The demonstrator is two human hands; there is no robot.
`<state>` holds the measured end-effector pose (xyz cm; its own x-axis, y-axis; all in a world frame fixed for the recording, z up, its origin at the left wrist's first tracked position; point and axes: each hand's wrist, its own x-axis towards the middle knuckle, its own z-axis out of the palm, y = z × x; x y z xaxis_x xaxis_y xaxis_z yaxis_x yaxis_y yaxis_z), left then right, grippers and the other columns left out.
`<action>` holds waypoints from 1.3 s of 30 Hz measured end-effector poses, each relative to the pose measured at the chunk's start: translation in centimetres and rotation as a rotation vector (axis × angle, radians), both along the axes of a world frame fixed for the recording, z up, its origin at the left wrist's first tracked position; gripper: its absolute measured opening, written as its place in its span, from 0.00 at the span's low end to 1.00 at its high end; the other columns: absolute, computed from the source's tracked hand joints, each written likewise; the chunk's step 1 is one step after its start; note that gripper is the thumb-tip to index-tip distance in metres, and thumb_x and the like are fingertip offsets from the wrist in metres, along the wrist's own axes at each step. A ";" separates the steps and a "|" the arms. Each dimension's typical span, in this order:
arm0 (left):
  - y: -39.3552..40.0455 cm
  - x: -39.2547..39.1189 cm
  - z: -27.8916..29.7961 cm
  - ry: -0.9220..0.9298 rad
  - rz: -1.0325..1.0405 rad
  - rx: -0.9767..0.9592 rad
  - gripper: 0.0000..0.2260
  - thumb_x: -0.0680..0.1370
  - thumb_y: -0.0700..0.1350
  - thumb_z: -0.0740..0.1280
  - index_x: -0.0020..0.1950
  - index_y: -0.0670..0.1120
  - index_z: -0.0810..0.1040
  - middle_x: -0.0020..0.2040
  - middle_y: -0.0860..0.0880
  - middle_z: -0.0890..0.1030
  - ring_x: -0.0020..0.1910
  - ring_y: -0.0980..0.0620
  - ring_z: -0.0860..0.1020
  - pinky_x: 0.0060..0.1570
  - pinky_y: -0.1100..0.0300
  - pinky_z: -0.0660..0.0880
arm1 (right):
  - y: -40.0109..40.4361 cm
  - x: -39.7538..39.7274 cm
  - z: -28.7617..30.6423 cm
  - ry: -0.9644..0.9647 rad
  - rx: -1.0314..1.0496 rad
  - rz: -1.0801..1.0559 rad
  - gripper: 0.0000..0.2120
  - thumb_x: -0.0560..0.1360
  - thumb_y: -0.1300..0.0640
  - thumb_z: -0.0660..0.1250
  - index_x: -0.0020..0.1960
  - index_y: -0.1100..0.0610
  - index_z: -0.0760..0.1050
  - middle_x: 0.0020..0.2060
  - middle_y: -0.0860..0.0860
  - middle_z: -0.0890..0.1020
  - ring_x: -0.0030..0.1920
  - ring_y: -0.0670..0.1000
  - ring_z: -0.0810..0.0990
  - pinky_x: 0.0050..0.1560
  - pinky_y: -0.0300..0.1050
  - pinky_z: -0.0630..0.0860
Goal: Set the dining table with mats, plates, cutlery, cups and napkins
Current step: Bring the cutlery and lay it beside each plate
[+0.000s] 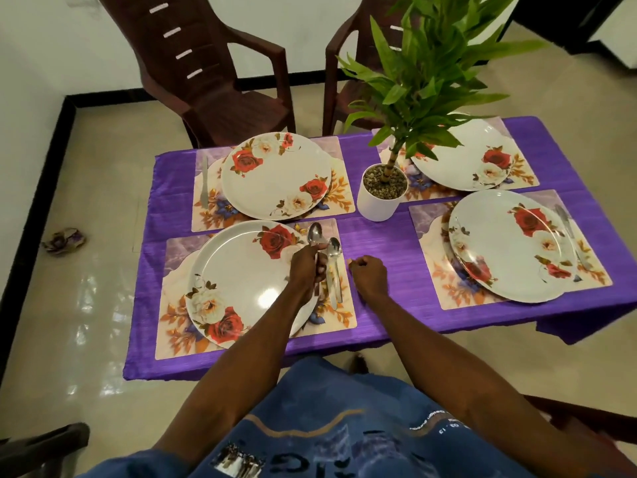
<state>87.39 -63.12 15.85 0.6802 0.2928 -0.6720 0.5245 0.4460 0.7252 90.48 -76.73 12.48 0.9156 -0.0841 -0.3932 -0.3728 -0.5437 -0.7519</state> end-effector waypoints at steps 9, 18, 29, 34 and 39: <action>-9.5 3.4 1.2 -0.145 -0.248 -0.168 0.08 0.82 0.34 0.55 0.51 0.39 0.74 0.33 0.46 0.80 0.30 0.51 0.78 0.31 0.61 0.74 | -8.1 3.4 2.7 -0.090 0.052 -0.202 0.14 0.76 0.59 0.66 0.32 0.60 0.71 0.28 0.54 0.73 0.33 0.53 0.67 0.35 0.45 0.59; -27.5 8.5 1.6 -0.030 -0.176 -0.213 0.06 0.74 0.33 0.65 0.37 0.37 0.77 0.29 0.41 0.78 0.27 0.45 0.79 0.30 0.56 0.79 | -24.6 5.5 2.7 -0.042 0.197 -0.285 0.13 0.75 0.61 0.62 0.33 0.57 0.77 0.30 0.54 0.80 0.30 0.50 0.76 0.33 0.42 0.71; -40.7 13.1 3.0 0.042 -0.113 -0.005 0.07 0.73 0.32 0.68 0.36 0.41 0.78 0.25 0.48 0.79 0.24 0.52 0.76 0.31 0.60 0.70 | -37.6 7.7 3.5 -0.060 0.248 -0.171 0.12 0.77 0.55 0.67 0.37 0.59 0.81 0.33 0.53 0.82 0.30 0.46 0.77 0.34 0.41 0.70; -42.8 16.1 3.2 0.059 -0.131 0.006 0.03 0.71 0.32 0.71 0.40 0.38 0.80 0.38 0.41 0.82 0.34 0.47 0.79 0.36 0.57 0.75 | -40.4 10.7 4.1 -0.085 0.269 -0.104 0.06 0.76 0.57 0.70 0.41 0.58 0.81 0.34 0.52 0.82 0.34 0.47 0.77 0.36 0.40 0.72; -44.1 19.9 3.0 0.061 -0.088 -0.075 0.04 0.71 0.34 0.74 0.43 0.37 0.81 0.35 0.43 0.80 0.29 0.51 0.74 0.30 0.60 0.72 | -44.0 14.9 3.6 -0.091 0.232 -0.193 0.09 0.76 0.58 0.70 0.43 0.64 0.81 0.32 0.57 0.81 0.29 0.48 0.75 0.31 0.41 0.71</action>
<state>107.32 -107.18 18.82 0.6582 0.1809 -0.7308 0.6064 0.4480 0.6570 105.43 -120.74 16.08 0.9237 -0.1777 -0.3394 -0.3780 -0.2798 -0.8825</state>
